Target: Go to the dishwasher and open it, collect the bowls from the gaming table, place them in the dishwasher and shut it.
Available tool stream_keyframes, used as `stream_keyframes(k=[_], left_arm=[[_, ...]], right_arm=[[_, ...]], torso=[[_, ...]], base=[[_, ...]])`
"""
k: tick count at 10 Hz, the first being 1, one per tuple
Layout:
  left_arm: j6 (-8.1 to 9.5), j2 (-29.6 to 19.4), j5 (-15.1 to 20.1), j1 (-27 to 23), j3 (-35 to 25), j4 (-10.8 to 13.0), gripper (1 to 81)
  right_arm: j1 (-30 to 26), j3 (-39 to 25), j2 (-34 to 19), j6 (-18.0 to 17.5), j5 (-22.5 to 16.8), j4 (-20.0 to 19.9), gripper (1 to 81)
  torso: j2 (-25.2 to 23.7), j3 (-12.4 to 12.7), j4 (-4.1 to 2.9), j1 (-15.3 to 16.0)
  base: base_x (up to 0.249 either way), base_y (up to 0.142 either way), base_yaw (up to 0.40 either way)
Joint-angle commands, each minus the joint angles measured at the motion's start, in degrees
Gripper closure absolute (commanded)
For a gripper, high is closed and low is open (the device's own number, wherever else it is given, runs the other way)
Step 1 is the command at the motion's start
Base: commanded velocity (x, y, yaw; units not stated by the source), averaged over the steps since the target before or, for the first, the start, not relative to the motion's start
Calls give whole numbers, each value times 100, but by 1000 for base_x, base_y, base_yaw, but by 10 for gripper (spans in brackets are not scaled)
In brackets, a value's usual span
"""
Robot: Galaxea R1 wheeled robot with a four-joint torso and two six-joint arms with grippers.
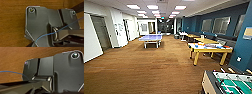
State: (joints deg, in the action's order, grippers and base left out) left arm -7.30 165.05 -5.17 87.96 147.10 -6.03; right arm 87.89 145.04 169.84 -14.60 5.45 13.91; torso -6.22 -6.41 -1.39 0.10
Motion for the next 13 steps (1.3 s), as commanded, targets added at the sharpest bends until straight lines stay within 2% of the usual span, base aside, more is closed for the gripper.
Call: stream_keyframes(k=[1, 13], left_arm=[[-8, -68, 297, -257, -6, -3, 10], [-61, 46, 192, -274, -41, 67, 10]], right_arm=[[-311, -65, 17, 1, -237, 33, 10], [-320, 14, 105, -7, -237, -2, 10]], torso=[[0, 0, 0, -2], [-2, 0, 0, -7]], base=[[197, 0, 0], [204, 0, 0]])
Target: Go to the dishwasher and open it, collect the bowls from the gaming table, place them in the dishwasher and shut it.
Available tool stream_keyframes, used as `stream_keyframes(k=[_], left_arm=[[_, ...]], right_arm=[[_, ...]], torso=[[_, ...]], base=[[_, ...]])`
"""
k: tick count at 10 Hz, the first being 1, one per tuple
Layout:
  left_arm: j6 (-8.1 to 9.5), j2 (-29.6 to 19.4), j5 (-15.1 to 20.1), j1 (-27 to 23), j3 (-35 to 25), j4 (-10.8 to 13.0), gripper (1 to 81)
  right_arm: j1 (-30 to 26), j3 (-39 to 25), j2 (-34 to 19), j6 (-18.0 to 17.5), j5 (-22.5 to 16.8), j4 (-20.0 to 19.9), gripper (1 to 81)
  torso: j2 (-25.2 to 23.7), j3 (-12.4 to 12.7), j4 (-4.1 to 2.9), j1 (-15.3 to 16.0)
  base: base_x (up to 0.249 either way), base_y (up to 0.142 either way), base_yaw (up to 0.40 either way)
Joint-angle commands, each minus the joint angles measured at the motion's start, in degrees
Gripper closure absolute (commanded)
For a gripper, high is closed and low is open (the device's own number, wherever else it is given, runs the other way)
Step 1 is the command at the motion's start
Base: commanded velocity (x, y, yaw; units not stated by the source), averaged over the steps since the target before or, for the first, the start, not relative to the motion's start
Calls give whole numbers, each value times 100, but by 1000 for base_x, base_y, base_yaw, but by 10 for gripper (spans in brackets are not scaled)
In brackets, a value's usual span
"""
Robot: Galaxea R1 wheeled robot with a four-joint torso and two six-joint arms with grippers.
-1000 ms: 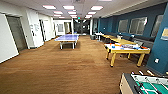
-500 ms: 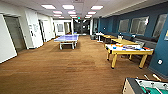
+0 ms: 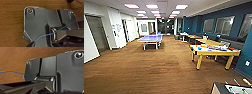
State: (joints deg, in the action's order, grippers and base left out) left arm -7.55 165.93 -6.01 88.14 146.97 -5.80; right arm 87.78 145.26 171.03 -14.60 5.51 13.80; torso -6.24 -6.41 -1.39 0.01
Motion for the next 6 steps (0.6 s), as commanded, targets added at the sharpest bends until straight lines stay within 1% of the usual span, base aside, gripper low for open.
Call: stream_keyframes(k=[1, 6], left_arm=[[-45, -33, 276, -292, -28, 35, 10], [-28, -15, 285, -292, -160, 35, 10]], right_arm=[[-318, 62, -14, -7, -243, -9, 10], [-309, 106, -14, -7, -243, 0, 10]], torso=[[0, 0, 0, 0], [-2, 2, 0, -1]], base=[[206, 0, 0], [206, 0, 0]])
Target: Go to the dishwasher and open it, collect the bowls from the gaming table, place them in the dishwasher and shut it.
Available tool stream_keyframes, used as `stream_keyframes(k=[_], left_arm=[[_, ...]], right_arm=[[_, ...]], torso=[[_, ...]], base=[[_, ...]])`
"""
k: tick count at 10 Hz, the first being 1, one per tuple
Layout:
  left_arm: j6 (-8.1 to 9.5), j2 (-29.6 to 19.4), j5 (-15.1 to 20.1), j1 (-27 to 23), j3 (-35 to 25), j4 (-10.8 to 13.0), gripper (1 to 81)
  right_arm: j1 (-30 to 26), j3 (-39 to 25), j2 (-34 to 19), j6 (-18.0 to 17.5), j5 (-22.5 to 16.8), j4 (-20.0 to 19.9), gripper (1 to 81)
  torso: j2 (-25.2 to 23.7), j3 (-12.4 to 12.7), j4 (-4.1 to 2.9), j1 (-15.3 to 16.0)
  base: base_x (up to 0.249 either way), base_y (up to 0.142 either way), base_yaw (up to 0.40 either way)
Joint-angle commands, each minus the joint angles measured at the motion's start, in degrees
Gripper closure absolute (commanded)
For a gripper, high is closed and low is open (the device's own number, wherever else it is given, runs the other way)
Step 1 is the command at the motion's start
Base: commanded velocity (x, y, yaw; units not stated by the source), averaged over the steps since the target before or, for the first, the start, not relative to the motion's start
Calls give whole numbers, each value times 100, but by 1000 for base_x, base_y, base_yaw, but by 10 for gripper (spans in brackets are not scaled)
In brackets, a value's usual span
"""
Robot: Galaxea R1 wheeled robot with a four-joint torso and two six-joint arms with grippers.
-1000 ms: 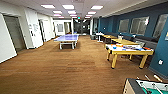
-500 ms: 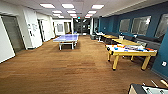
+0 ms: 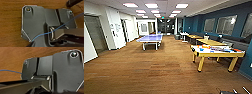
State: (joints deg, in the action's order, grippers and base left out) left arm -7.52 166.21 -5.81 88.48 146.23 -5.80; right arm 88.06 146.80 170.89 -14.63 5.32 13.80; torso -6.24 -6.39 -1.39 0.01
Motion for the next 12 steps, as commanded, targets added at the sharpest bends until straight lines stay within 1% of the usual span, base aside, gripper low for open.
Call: stream_keyframes(k=[1, 12], left_arm=[[-30, -34, 265, -327, -85, 27, 10], [-4, -26, 265, -327, -50, -17, 10]], right_arm=[[-328, -47, 9, -5, -224, 9, 10], [-372, -12, 27, -5, -224, 35, 10]], torso=[[0, 0, 0, 0], [0, 0, 0, 0]], base=[[206, 0, 0], [215, 0, 0]])
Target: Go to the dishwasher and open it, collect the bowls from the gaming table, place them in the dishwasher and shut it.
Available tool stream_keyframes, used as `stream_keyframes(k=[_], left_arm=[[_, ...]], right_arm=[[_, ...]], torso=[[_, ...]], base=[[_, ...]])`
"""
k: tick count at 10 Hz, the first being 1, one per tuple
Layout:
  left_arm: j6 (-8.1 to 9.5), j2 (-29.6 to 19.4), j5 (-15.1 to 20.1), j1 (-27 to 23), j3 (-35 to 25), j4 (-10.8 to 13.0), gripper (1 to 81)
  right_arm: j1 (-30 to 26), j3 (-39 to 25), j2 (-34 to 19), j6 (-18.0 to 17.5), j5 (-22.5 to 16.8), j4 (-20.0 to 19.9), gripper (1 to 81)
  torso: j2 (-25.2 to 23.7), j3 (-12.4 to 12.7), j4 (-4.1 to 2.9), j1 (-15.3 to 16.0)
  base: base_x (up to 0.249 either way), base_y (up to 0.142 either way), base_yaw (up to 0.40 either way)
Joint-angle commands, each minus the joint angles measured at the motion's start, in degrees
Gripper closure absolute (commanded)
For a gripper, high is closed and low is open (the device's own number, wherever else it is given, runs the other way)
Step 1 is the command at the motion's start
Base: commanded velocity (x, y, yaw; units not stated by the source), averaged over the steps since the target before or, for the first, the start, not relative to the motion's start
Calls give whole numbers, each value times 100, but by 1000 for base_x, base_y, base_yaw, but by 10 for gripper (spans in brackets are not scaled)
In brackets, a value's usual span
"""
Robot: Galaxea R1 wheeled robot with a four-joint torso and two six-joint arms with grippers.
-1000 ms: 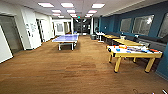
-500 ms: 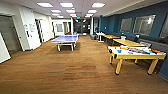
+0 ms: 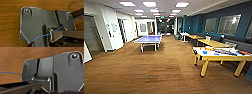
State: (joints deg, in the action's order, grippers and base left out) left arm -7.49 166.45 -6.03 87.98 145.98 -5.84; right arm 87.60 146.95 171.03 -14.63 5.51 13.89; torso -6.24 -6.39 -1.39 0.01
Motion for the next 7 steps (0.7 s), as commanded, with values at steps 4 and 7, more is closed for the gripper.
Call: stream_keyframes(k=[4, 7], left_arm=[[-16, -50, 279, -285, -26, 13, 10], [-25, -15, 287, -285, -26, 30, 10]], right_arm=[[-326, -27, 21, -5, -243, 27, 10], [-317, -27, 12, -5, -243, 44, 10]], torso=[[0, 0, 0, 0], [0, 0, 0, 0]], base=[[222, 0, 0], [222, 0, 0]])
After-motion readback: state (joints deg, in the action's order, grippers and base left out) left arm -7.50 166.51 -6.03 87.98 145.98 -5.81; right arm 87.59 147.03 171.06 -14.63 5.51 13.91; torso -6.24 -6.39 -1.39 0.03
